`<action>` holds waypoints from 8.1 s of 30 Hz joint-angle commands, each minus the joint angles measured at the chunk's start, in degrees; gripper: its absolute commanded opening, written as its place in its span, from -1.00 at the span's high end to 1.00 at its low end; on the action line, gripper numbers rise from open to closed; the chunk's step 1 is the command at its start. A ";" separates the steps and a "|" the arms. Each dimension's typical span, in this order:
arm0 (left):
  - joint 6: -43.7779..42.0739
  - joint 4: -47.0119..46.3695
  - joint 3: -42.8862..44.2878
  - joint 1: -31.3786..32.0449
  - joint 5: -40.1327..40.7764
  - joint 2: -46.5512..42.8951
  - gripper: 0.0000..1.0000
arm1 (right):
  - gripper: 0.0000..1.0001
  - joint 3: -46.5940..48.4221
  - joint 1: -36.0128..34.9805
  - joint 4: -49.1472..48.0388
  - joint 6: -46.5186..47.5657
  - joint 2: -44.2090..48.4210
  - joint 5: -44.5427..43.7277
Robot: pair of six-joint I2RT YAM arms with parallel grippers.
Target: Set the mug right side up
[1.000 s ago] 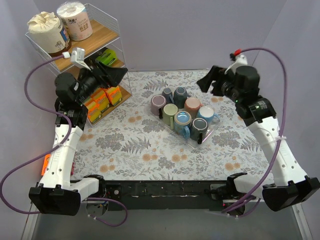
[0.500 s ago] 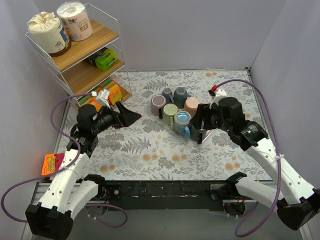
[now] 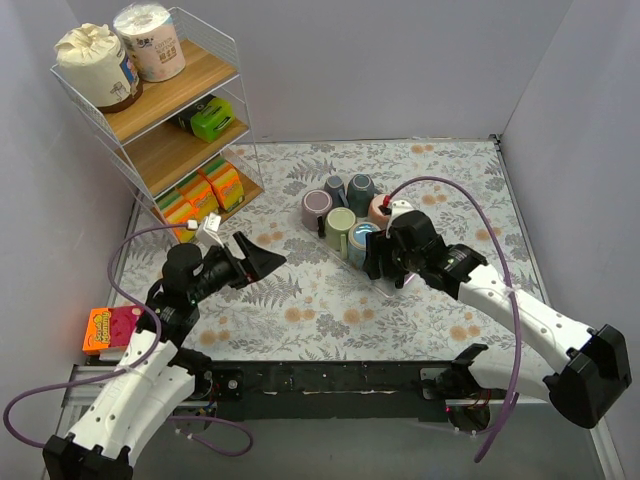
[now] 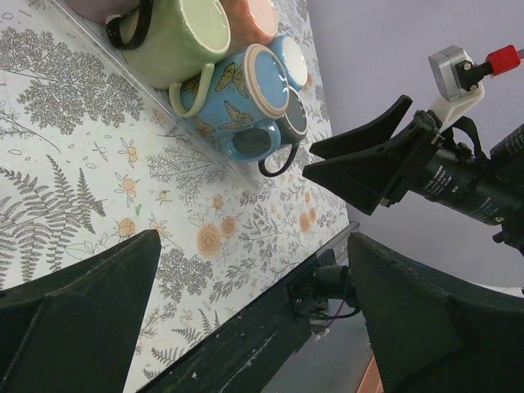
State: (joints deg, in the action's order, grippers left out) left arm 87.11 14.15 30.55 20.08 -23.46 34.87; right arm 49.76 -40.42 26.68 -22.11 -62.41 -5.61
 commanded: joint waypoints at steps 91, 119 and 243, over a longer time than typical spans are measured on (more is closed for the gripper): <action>17.21 -44.73 8.04 0.49 -18.90 19.88 -0.96 | 0.97 21.01 -1.15 -33.43 -27.54 -9.22 11.75; 18.17 -42.15 2.51 2.95 -4.21 17.59 -0.96 | 0.97 14.15 -0.80 -56.10 -40.37 -11.15 18.87; 7.98 15.20 4.35 3.22 65.30 26.03 0.92 | -0.45 4.56 17.22 -8.48 -27.55 4.32 22.31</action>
State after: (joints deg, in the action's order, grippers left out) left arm 90.56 30.92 33.39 23.42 36.95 60.60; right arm 54.52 -23.57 18.13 -50.57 -59.79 16.67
